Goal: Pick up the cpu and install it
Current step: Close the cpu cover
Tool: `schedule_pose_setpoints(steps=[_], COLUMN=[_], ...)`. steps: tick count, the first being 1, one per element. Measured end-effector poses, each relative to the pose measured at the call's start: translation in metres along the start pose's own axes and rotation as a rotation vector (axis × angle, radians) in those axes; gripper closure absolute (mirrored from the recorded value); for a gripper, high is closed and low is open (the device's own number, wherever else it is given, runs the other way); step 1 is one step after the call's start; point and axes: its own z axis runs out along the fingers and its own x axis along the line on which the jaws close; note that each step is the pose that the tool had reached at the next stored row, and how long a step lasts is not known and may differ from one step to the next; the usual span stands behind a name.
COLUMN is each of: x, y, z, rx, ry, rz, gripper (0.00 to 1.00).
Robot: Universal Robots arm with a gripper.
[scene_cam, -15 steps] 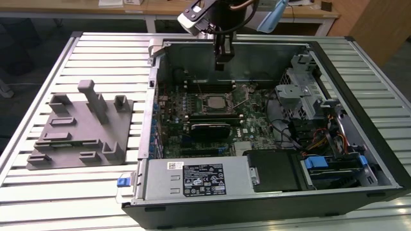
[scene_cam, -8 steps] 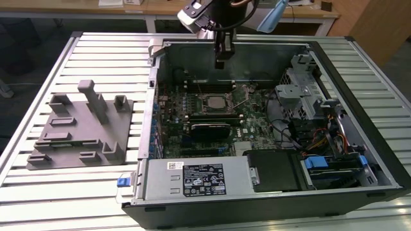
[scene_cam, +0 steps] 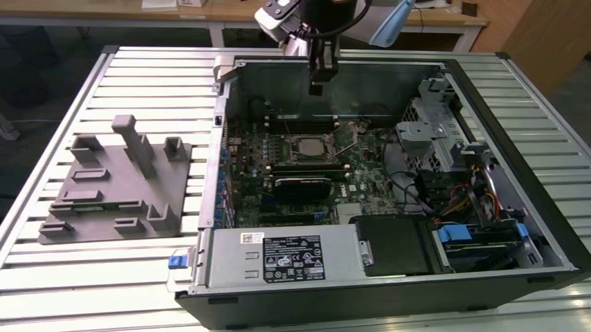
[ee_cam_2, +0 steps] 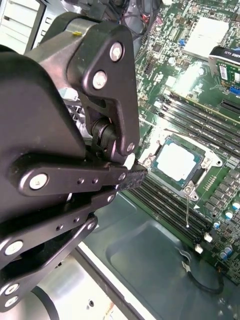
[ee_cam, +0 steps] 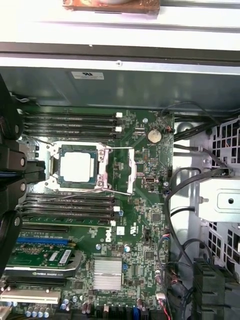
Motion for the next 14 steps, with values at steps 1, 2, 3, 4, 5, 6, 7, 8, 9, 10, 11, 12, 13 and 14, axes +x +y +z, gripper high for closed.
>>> schedule_pose_setpoints(steps=[1,2,3,4,5,6,7,8,9,10,11,12,13,14], x=[0.0000,0.0000,0.0000,0.0000,0.0000,0.0000,0.0000,0.0000,0.0000,0.0001,0.0000,0.0001,0.0001,0.0001], y=[0.0000,0.0000,0.0000,0.0000,0.0000,-0.0001,-0.0001,-0.0001,-0.0001,-0.0001,-0.0001,-0.0001,-0.0001,-0.0001], z=[-0.0010,-0.0020,-0.0029,-0.0038,-0.0047,-0.0057,-0.0066,-0.0076,-0.0086,-0.0095,-0.0104,-0.0111,-0.0119,-0.0127], rx=[0.0005,0.0010,0.0015,0.0020,0.0025,0.0031,0.0036,0.0042,0.0049,0.0054,0.0058,0.0060,0.0063,0.0066], ry=[0.0000,0.0001,0.0002,0.0002,0.0002,0.0003,0.0002,0.0003,0.0002,0.0002,0.0002,0.0003,0.0003,0.0003], rz=[0.000,0.000,0.000,0.000,0.000,0.000,0.000,0.000,0.000,0.000,0.000,0.000,0.000,0.000], gripper=[0.89,0.89,0.89,0.89,0.89,0.89,0.89,0.89,0.89,0.89,0.89,0.89,0.89,0.89])
